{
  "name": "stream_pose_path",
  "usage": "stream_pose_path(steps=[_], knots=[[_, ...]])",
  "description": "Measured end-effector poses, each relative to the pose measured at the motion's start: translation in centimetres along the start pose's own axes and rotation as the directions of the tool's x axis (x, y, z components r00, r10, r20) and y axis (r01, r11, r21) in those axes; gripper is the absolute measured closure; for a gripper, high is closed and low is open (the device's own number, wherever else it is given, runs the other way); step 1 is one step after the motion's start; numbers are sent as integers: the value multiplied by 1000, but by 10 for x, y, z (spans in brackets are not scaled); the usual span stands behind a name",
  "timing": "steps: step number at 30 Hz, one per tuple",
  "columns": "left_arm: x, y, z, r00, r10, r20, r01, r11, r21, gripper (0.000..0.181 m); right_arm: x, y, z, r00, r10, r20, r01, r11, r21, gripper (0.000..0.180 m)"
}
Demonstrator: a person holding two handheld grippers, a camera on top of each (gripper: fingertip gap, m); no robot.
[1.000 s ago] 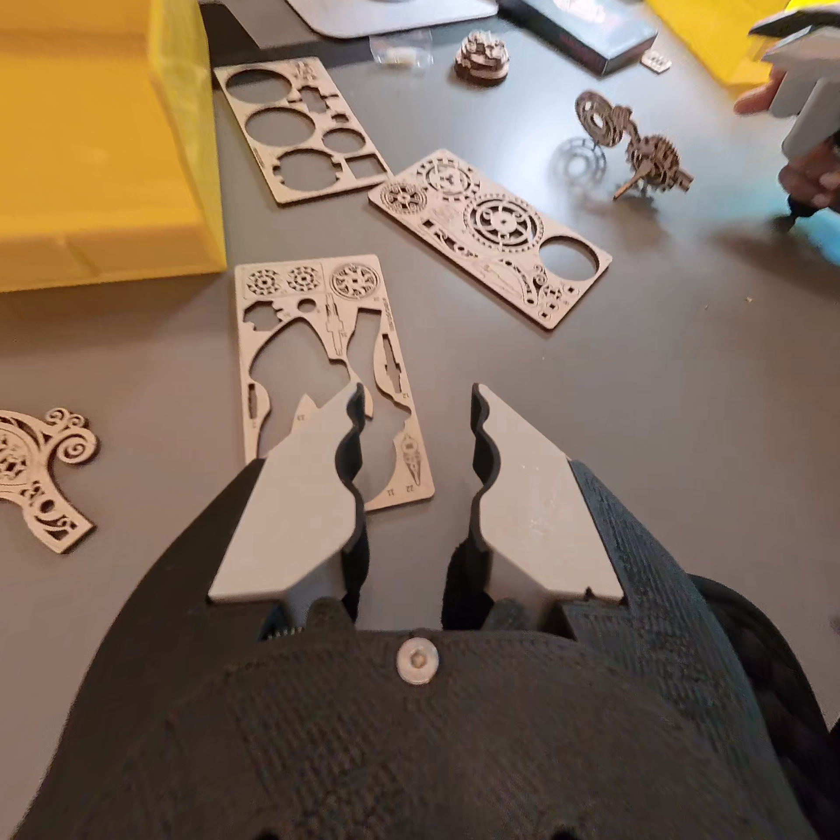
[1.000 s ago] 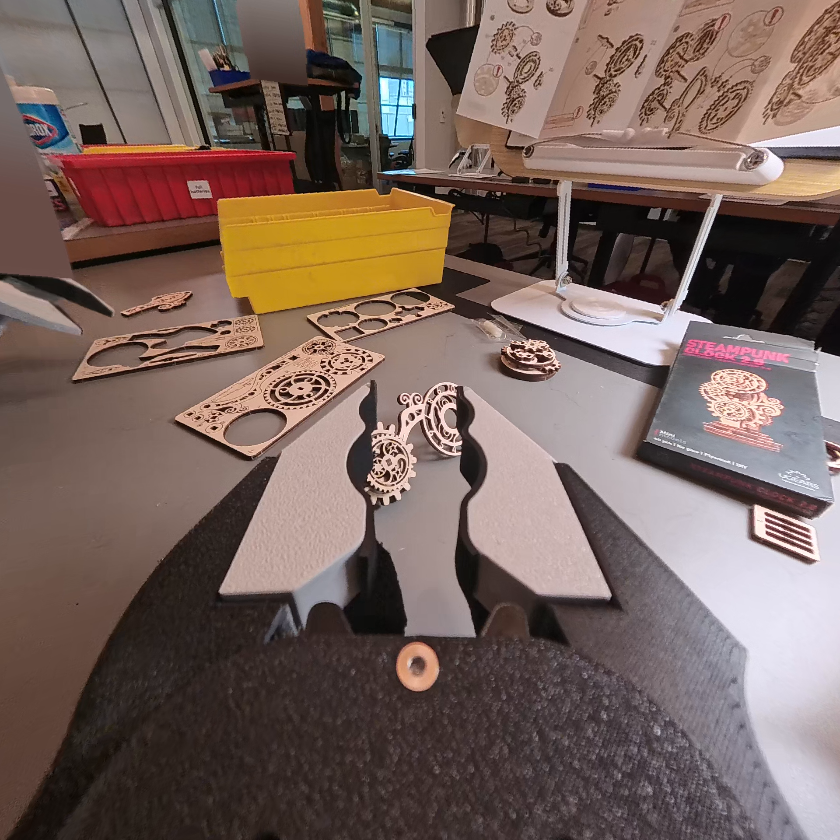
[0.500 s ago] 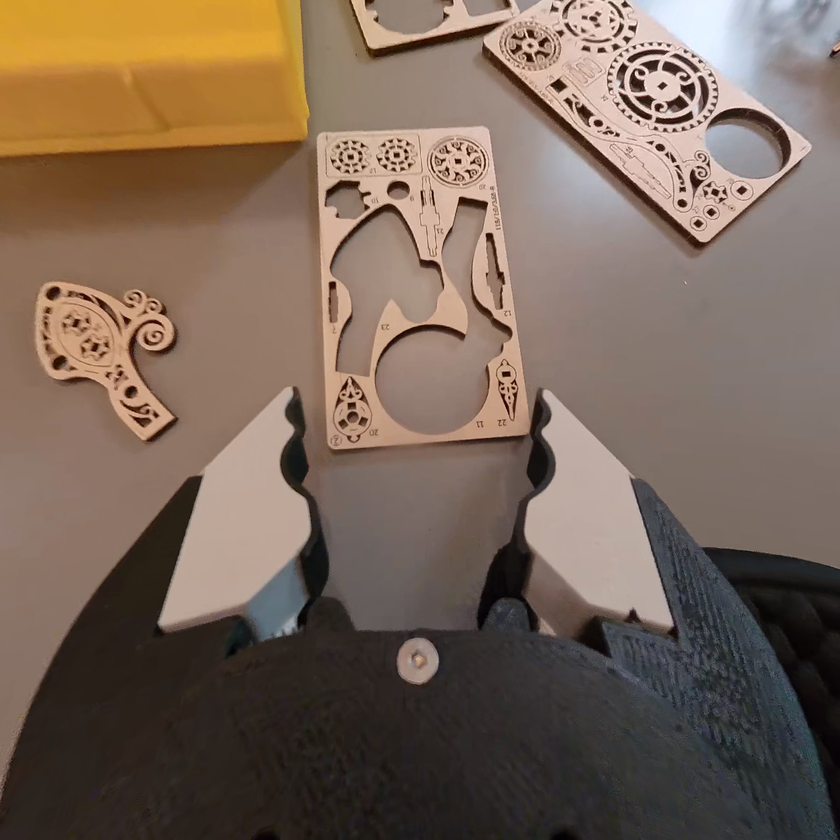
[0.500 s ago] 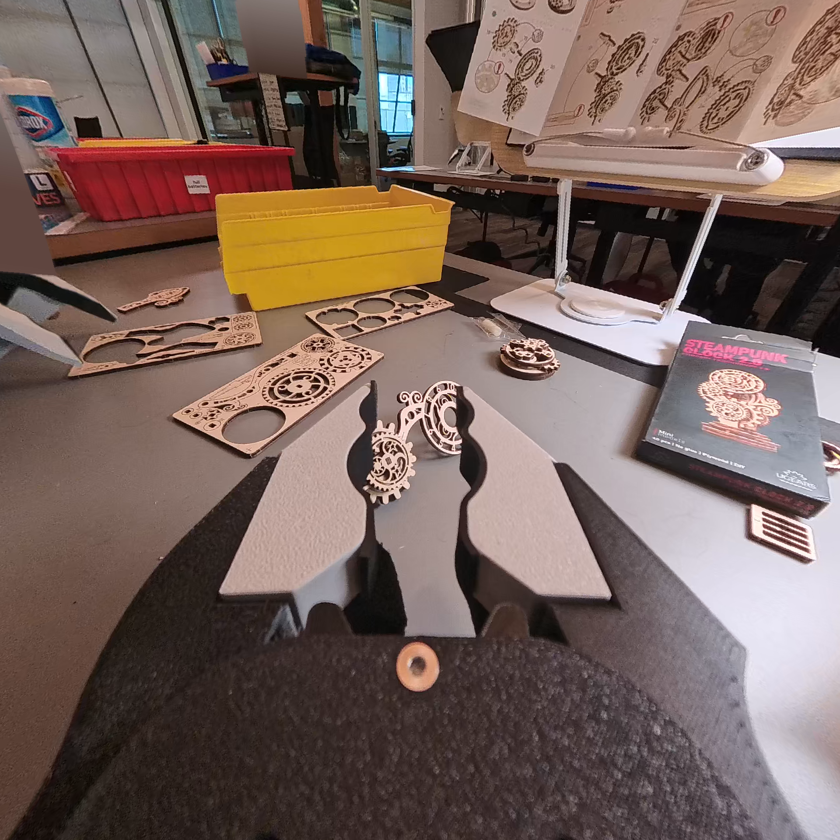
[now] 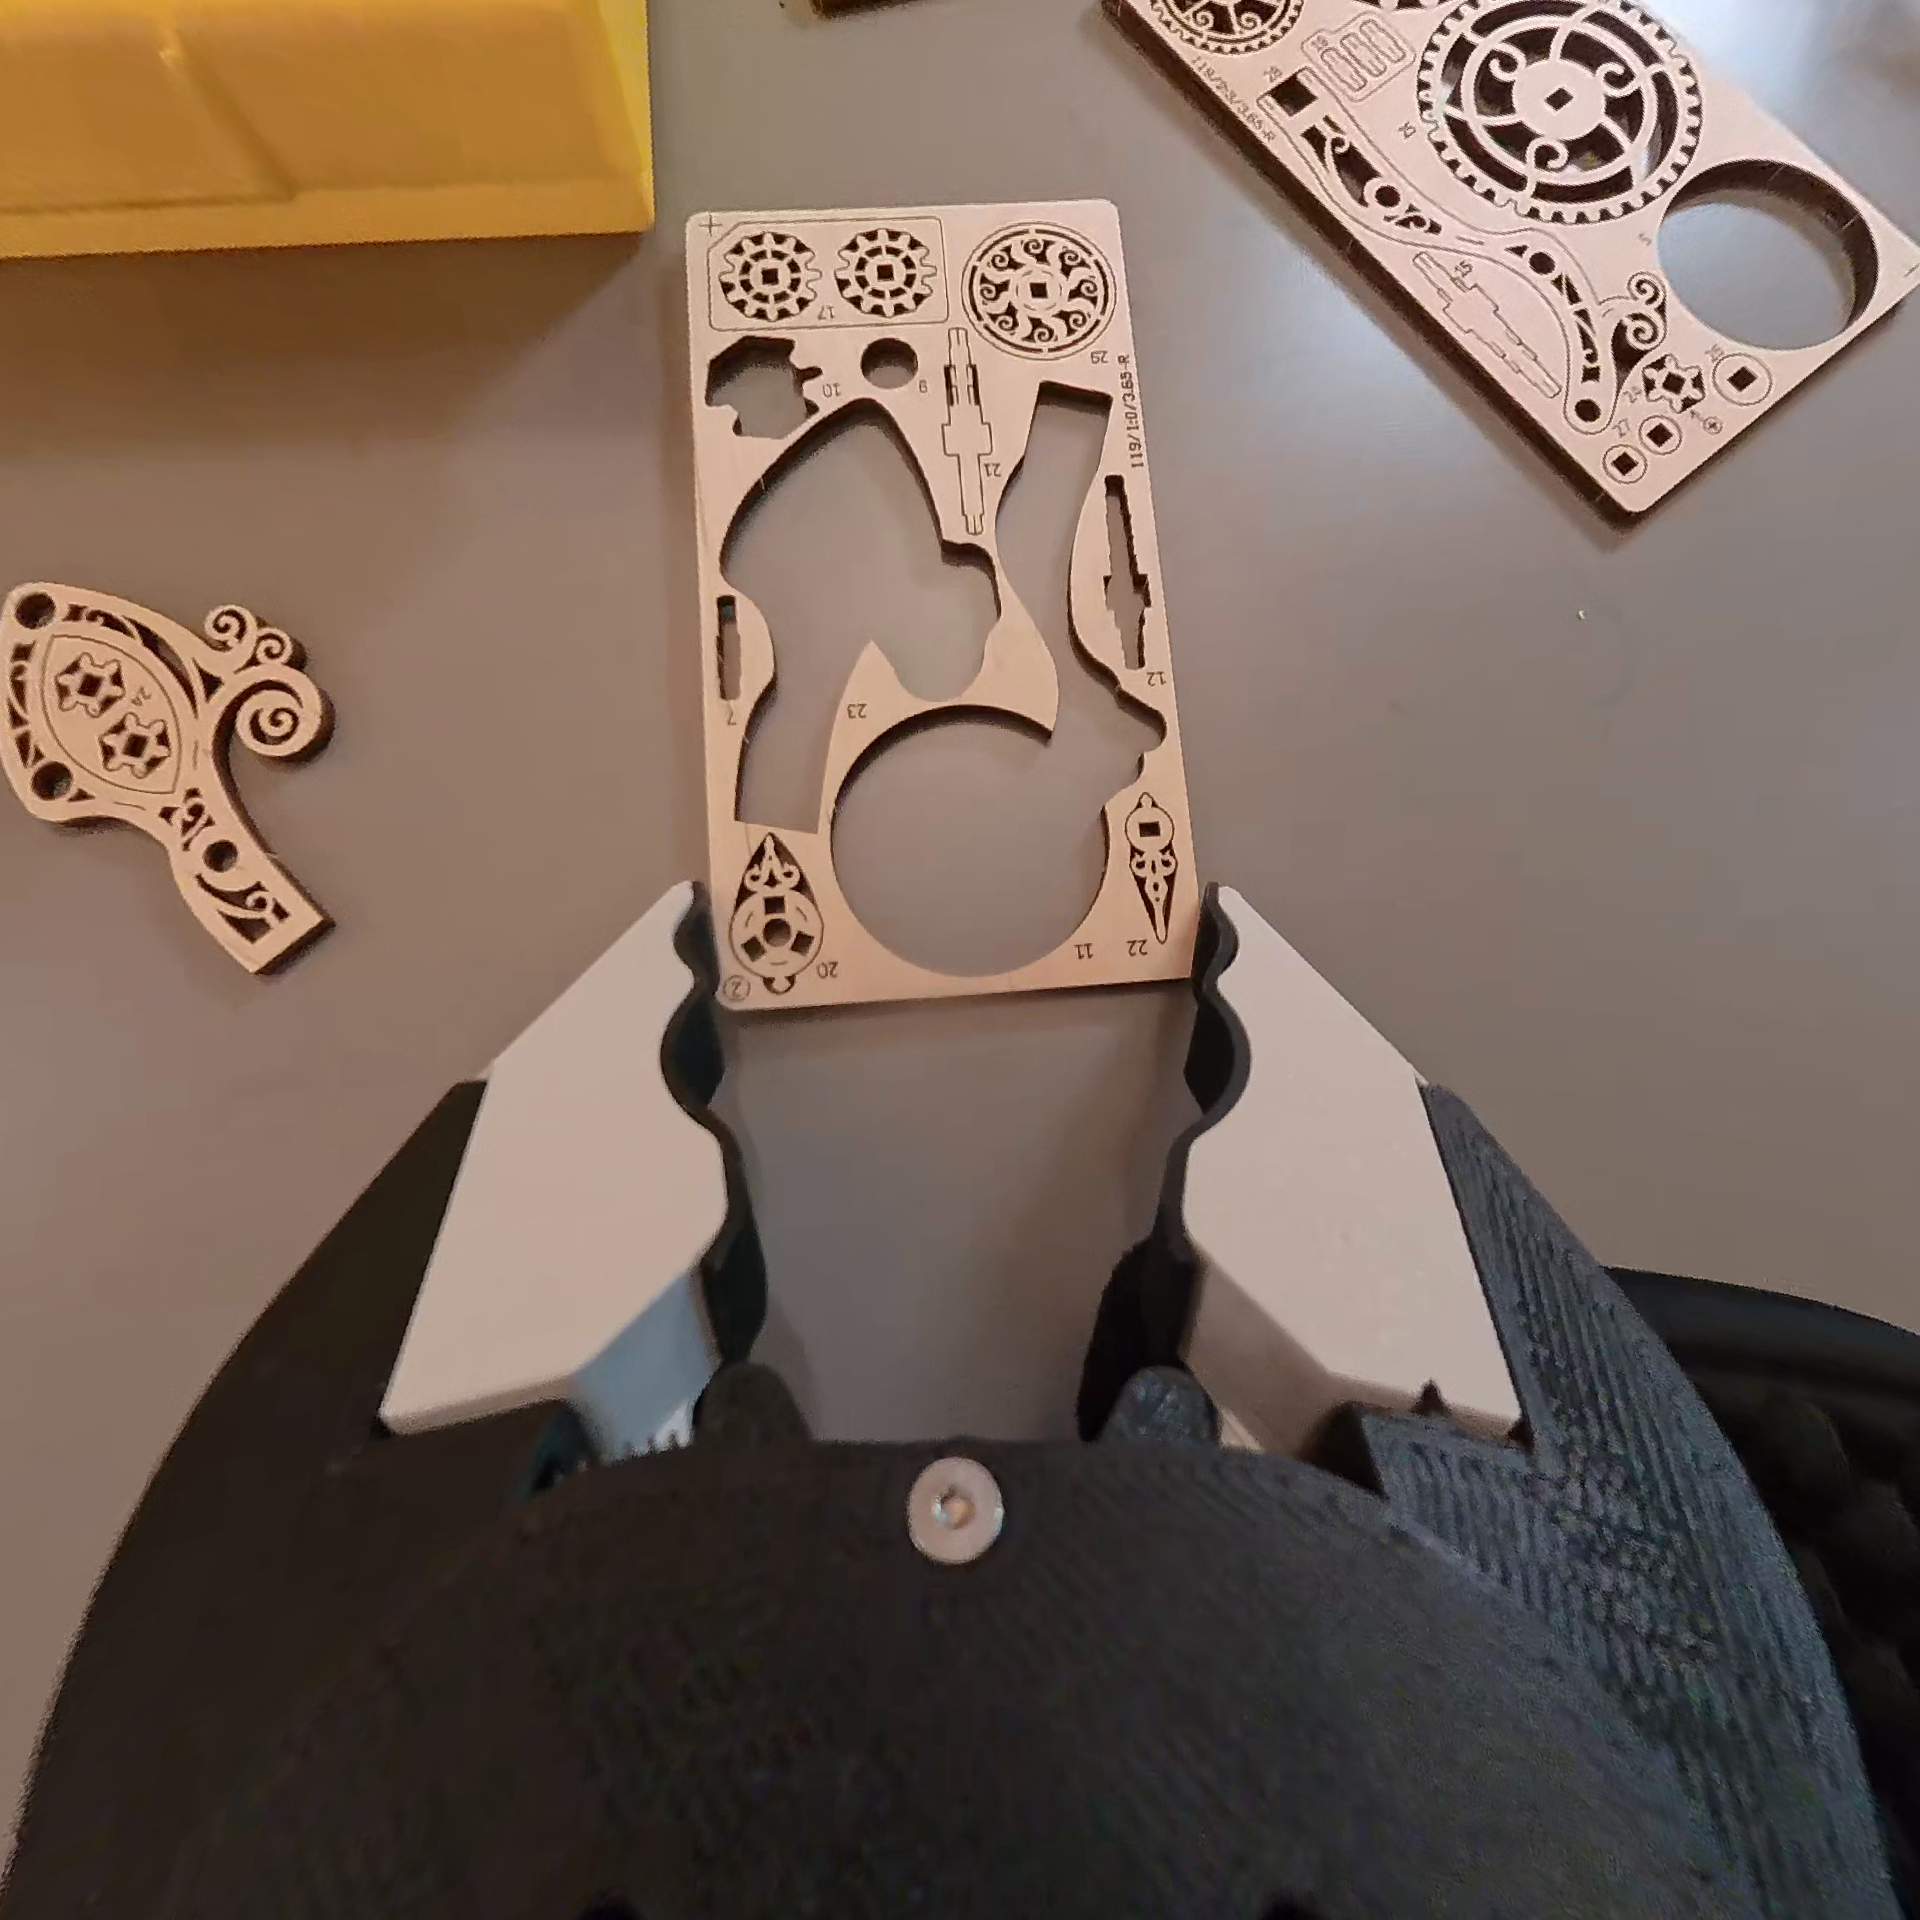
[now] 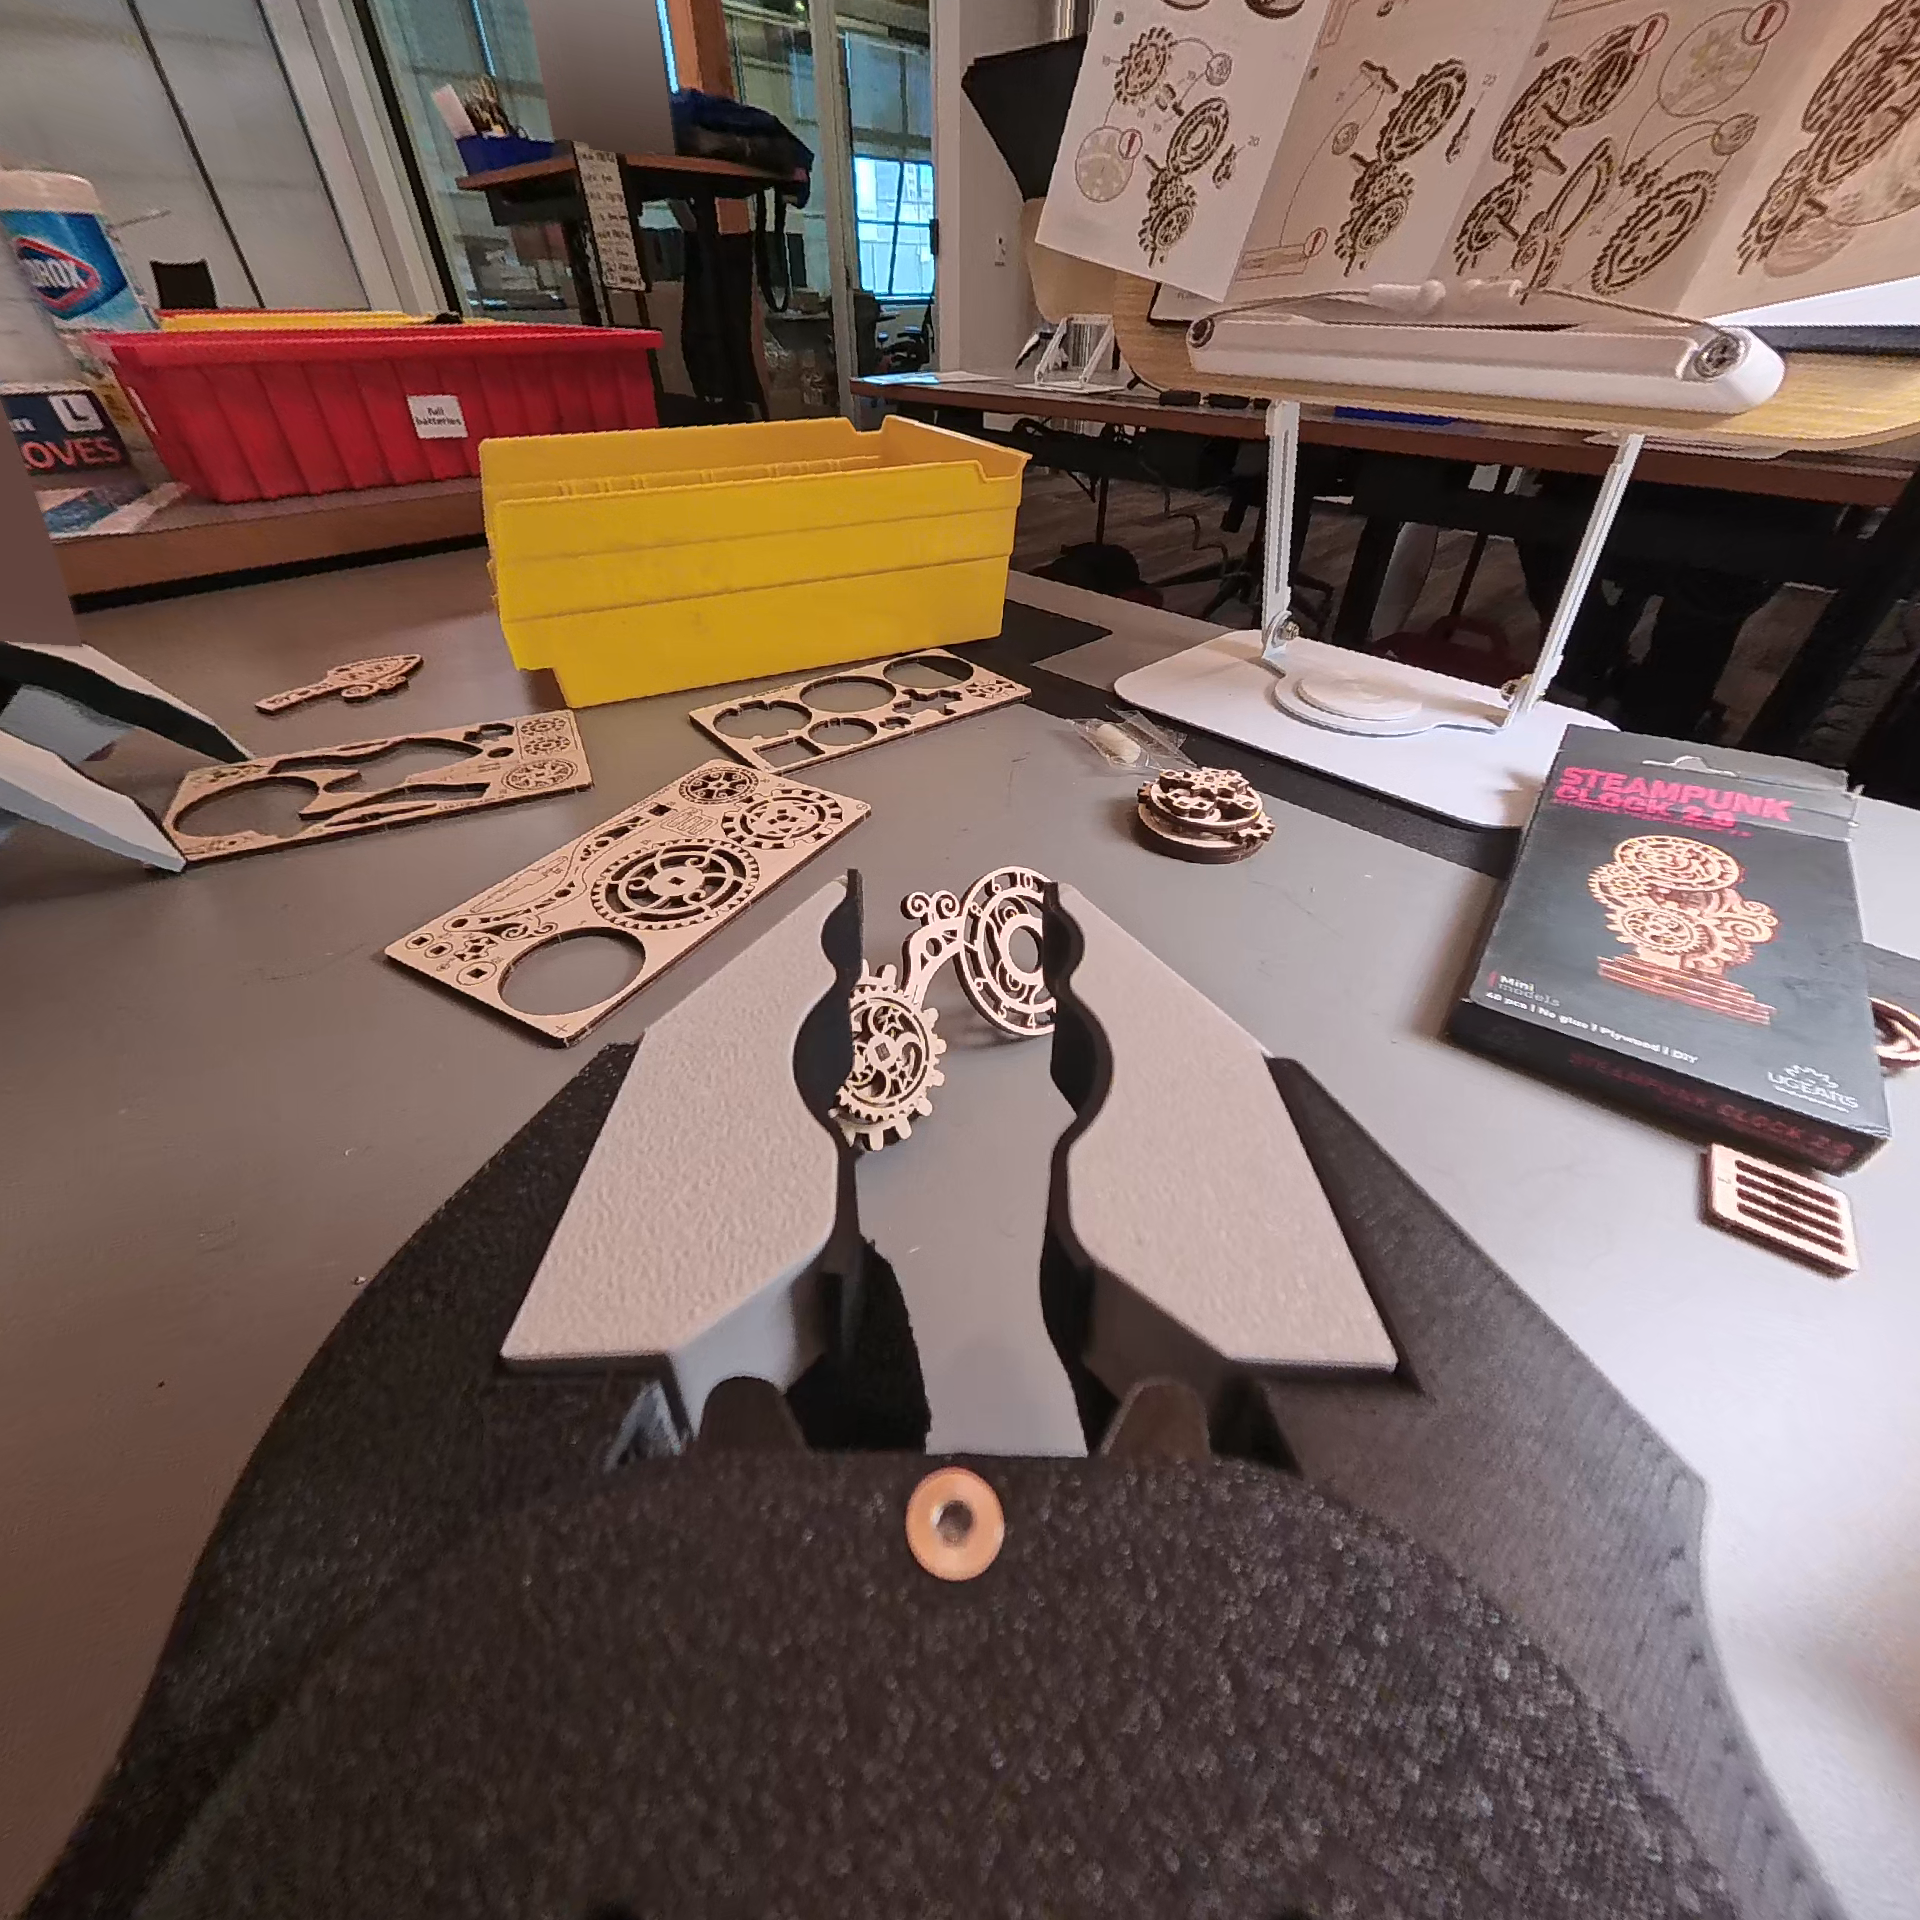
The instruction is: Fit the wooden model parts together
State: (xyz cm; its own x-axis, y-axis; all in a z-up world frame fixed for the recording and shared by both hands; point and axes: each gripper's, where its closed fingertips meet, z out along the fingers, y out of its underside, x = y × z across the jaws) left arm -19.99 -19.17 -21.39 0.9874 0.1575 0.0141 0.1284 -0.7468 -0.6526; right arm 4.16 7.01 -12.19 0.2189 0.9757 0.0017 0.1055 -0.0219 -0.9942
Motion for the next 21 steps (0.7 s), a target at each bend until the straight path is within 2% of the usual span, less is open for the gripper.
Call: stream_pose_path(steps=[21], knots=[[15, 1, 0, 998, -55, 31, 55, 998, -14, 89, 1, 0, 0, 1000, 3, 0, -3, 1000, -3, 148]])
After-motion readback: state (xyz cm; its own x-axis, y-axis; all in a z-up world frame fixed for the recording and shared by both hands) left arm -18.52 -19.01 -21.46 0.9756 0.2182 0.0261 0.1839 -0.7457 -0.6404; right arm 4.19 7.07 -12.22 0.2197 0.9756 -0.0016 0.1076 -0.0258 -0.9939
